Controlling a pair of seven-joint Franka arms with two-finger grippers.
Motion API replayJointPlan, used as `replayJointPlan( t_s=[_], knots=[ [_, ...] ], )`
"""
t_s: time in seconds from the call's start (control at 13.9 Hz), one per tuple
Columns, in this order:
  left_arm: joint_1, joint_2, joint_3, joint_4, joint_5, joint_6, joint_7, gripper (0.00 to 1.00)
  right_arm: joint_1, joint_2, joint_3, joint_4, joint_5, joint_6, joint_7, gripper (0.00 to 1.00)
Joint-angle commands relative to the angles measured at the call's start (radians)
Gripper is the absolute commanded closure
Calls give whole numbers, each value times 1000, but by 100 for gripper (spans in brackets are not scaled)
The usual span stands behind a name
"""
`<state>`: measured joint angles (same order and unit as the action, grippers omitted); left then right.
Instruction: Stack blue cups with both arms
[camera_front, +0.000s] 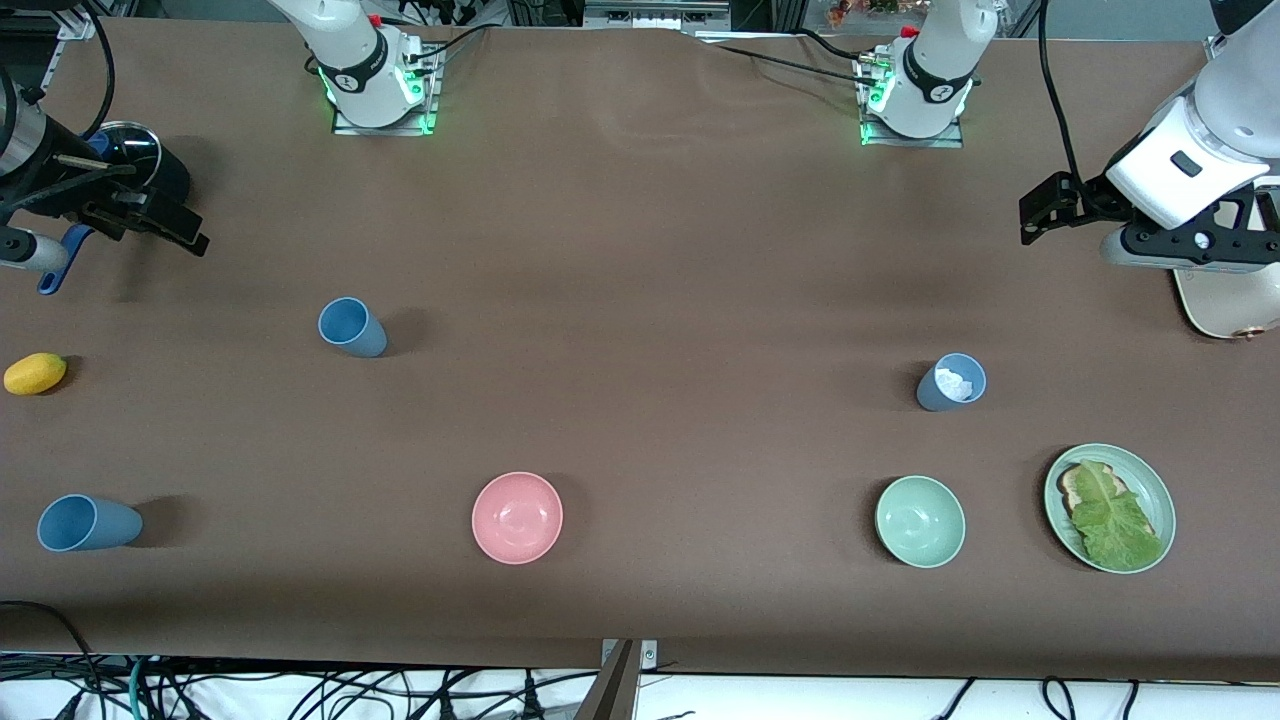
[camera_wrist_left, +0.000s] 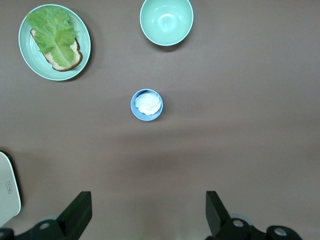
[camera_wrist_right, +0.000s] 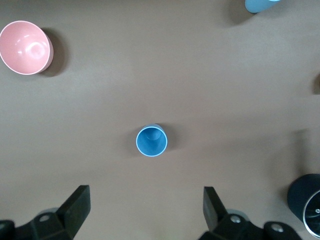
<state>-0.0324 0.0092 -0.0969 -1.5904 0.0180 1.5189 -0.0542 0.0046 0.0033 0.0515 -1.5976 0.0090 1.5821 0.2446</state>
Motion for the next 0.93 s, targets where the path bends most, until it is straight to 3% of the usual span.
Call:
replayJointPlan(
  t_s=[0.0, 0.86],
  knots=[
    [2, 2, 2, 20, -18, -20, 21, 0, 8, -12, -9, -7, 17, -1, 5, 0],
    [11, 8, 2, 20, -18, -19, 22, 0, 8, -9, -9, -5, 17, -2, 4, 0]
  ],
)
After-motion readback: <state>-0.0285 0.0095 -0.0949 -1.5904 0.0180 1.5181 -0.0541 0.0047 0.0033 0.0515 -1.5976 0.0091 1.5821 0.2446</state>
